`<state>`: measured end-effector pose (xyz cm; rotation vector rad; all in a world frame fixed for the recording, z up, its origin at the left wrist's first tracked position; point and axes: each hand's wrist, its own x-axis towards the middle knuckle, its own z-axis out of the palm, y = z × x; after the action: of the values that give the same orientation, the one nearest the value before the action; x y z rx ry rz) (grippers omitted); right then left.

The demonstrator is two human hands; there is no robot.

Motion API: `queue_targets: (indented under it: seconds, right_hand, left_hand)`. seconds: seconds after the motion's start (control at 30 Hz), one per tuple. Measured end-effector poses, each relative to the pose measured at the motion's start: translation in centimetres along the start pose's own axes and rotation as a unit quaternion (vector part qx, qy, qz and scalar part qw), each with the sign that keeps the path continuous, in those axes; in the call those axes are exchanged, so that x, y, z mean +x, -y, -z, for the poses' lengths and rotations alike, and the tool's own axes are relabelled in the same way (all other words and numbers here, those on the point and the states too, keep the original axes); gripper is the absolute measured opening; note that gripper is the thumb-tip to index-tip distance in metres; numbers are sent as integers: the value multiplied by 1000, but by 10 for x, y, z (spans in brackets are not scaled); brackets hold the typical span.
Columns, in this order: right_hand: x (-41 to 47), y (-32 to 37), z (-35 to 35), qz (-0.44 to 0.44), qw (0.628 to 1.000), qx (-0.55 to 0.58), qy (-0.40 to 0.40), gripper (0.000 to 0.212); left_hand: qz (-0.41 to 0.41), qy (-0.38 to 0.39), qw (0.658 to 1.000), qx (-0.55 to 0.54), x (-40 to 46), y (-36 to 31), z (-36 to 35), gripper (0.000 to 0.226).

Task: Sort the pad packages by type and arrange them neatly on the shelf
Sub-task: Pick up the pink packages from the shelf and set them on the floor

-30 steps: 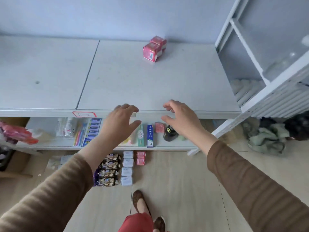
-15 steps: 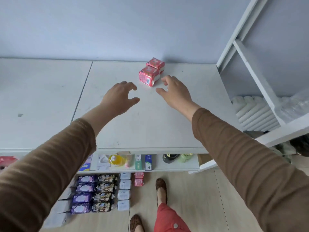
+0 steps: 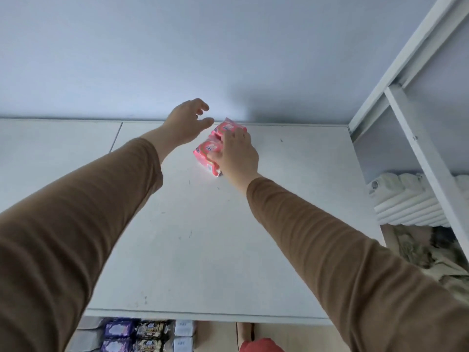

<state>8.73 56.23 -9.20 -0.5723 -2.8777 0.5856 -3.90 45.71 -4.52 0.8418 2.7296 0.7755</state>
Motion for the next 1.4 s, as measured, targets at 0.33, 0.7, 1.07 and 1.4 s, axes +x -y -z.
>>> queue_targets:
  seconds: [0.33,0.7,1.07,1.4]
  right_hand:
    - [-39,-18,-24,-2,962,263,67,61]
    - [-127,-18,-19,-56,925,369,77,62]
    - [-343,52,4,-66,895,434,81,60]
    - [-489,29,-51,-165,887,401,159,66]
  left_hand:
    - [18,256,967,1,72,-5,-36,72]
    - [52,227,951,-204,-25,4,-24,66]
    - [-18,231,925,-300,-296,51,50,66]
    - [65,279,910,-300,-466,108,6,39]
